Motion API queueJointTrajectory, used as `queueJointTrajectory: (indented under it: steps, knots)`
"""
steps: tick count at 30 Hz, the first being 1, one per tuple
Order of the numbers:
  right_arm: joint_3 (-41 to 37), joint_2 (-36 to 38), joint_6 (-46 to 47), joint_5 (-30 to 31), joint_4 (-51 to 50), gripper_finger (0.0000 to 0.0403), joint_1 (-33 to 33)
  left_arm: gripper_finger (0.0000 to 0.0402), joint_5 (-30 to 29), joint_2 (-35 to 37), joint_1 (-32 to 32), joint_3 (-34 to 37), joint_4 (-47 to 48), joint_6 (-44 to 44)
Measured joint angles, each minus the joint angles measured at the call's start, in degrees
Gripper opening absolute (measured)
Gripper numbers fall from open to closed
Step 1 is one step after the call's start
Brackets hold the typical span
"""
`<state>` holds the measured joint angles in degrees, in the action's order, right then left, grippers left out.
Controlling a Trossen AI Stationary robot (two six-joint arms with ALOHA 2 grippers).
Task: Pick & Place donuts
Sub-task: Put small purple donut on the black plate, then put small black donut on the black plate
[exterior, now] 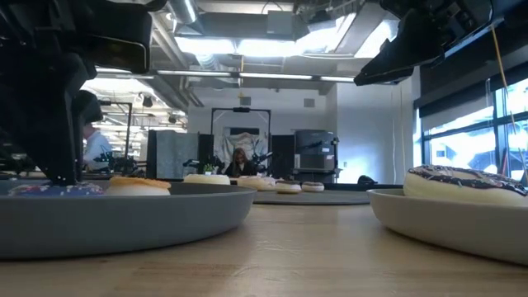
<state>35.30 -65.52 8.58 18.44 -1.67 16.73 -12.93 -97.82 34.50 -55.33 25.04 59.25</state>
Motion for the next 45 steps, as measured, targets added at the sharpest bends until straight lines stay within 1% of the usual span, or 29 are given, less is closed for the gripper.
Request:
queueJointTrajectory:
  steps: [5, 10, 15, 17, 21, 27, 32, 35, 39, 42, 45]
  knots:
    - [-0.01, 0.0, 0.0, 0.0, 0.0, 0.0158, 0.0, 0.0106, 0.05, 0.46, -0.4, 0.0, 0.02, 0.01]
    - [-0.01, 0.0, 0.0, 0.0, 0.0, 0.0158, 0.0, 0.0115, -0.01, 3.42, -1.65, 0.0, 0.14, -0.02]
    - [-0.01, 0.02, -0.02, 0.0, 0.0, 0.0158, 0.0, 0.0116, -7.72, 7.2, -5.48, 0.0, -0.14, -1.02]
    - [-0.01, 0.02, -0.02, 0.0, 0.02, 0.0158, 0.0, 0.0116, -8.93, 8.08, -8.05, 0.0, -1.02, -3.94]
    - [-0.01, 0.02, -0.05, 0.0, -0.12, 0.0158, 0.0, 0.012, -8.82, 8.32, -14.49, 0.0, -7.17, -15.67]
    - [-0.01, 0.02, -0.2, 0.0, -1.27, 0.0158, 0.0, 0.0135, -2.98, 6.7, -25.45, -0.09, -22.76, -35.1]
    - [-0.01, 0.02, -0.19, 0.0, -2.9, 0.0158, 0.0, 0.0164, 4.43, 4.24, -33.57, -0.09, -31.35, -45.84]
    - [-0.02, 0.02, -0.79, 0.02, -3.18, 0.0158, 0.0, 0.0187, 6.95, 1.32, -37.65, -0.09, -35.61, -48.25]
    - [-0.03, 0.02, -1.84, 0.18, -3.17, 0.0158, 0.0, 0.0212, 7.13, -3.21, -41.59, -0.07, -39.53, -49.37]
    - [-0.03, 0.02, -1.92, 0.17, -3.37, 0.0158, 0.0, 0.0218, 7.63, -6.51, -43.5, 0.0, -41.8, -48.26]
    - [-0.03, 0.02, -2.33, 0.71, -3.78, 0.0158, 0.0, 0.0218, 8.33, -9.77, -44.81, 0.0, -45.46, -50.47]
